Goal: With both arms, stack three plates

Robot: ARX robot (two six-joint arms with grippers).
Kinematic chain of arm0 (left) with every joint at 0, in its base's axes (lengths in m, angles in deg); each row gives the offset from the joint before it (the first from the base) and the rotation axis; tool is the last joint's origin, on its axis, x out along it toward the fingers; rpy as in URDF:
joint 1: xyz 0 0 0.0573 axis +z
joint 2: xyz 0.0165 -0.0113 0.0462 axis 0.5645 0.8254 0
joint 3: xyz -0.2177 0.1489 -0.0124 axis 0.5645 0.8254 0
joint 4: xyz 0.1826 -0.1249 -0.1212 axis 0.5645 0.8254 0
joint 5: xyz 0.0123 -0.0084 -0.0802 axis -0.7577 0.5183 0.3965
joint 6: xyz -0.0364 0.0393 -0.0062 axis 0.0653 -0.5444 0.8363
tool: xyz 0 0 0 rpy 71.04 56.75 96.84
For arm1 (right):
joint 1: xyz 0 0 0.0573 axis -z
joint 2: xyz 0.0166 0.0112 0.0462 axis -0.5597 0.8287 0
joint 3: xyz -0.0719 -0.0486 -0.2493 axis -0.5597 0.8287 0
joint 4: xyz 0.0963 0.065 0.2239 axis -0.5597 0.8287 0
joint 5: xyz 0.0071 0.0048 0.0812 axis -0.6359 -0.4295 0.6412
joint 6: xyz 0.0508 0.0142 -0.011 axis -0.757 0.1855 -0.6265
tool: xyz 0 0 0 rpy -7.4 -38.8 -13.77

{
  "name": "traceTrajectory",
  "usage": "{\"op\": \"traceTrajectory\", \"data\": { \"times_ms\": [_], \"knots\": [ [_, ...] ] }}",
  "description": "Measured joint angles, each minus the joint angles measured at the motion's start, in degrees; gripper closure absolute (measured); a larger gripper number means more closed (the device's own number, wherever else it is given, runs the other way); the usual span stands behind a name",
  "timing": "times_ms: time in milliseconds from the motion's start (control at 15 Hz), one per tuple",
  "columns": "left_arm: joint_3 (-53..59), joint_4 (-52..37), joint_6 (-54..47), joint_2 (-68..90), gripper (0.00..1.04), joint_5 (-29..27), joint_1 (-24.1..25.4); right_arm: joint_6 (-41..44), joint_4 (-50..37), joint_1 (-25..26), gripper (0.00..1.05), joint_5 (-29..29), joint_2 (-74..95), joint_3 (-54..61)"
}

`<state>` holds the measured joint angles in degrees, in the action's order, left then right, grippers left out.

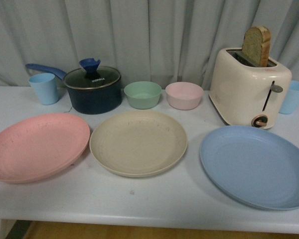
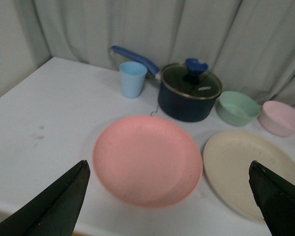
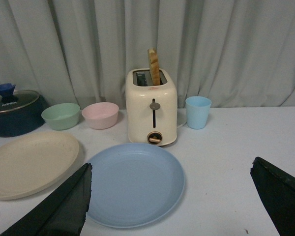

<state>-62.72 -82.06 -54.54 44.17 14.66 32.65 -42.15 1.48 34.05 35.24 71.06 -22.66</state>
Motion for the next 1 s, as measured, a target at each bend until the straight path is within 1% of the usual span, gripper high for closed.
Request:
{"op": "traceTrajectory", "data": {
  "times_ms": [67, 133, 200, 333, 400, 467, 600, 733, 867, 1000],
  "knots": [
    [-4.7, -6.4, 0.0, 10.5, 0.07, 2.6, 0.7, 0.0, 0.0, 0.0, 0.06, 0.0, 0.0, 0.0],
    [-10.0, -10.2, 0.0, 21.4, 0.07, 3.3, 1.1, 0.0, 0.0, 0.0, 0.06, 0.0, 0.0, 0.0],
    [-15.5, -11.4, -0.5, 31.5, 0.07, 4.0, 1.4, 0.0, 0.0, 0.0, 0.06, 0.0, 0.0, 0.0],
    [-27.2, -8.7, -1.9, 48.8, 0.07, 5.6, 2.6, 0.0, 0.0, 0.0, 0.06, 0.0, 0.0, 0.0],
    [-31.8, -6.2, -1.7, 54.9, 0.07, 7.8, 3.8, 0.0, 0.0, 0.0, 0.06, 0.0, 0.0, 0.0],
    [-36.4, -4.3, -2.0, 60.7, 0.07, 8.3, 5.2, 0.0, 0.0, 0.0, 0.06, 0.0, 0.0, 0.0],
    [-44.2, -1.3, -2.4, 68.9, 0.07, 7.3, 9.0, 0.0, 0.0, 0.0, 0.06, 0.0, 0.0, 0.0],
    [-48.5, 0.4, -3.5, 74.3, 0.07, 6.1, 12.0, 0.0, 0.0, 0.0, 0.06, 0.0, 0.0, 0.0],
    [-49.3, 1.3, -3.3, 79.0, 0.07, 6.6, 14.6, 0.0, 0.0, 0.0, 0.06, 0.0, 0.0, 0.0],
    [-49.1, 0.7, -3.6, 80.8, 0.07, 7.6, 15.7, 0.0, 0.0, 0.0, 0.06, 0.0, 0.0, 0.0]
  ]
}}
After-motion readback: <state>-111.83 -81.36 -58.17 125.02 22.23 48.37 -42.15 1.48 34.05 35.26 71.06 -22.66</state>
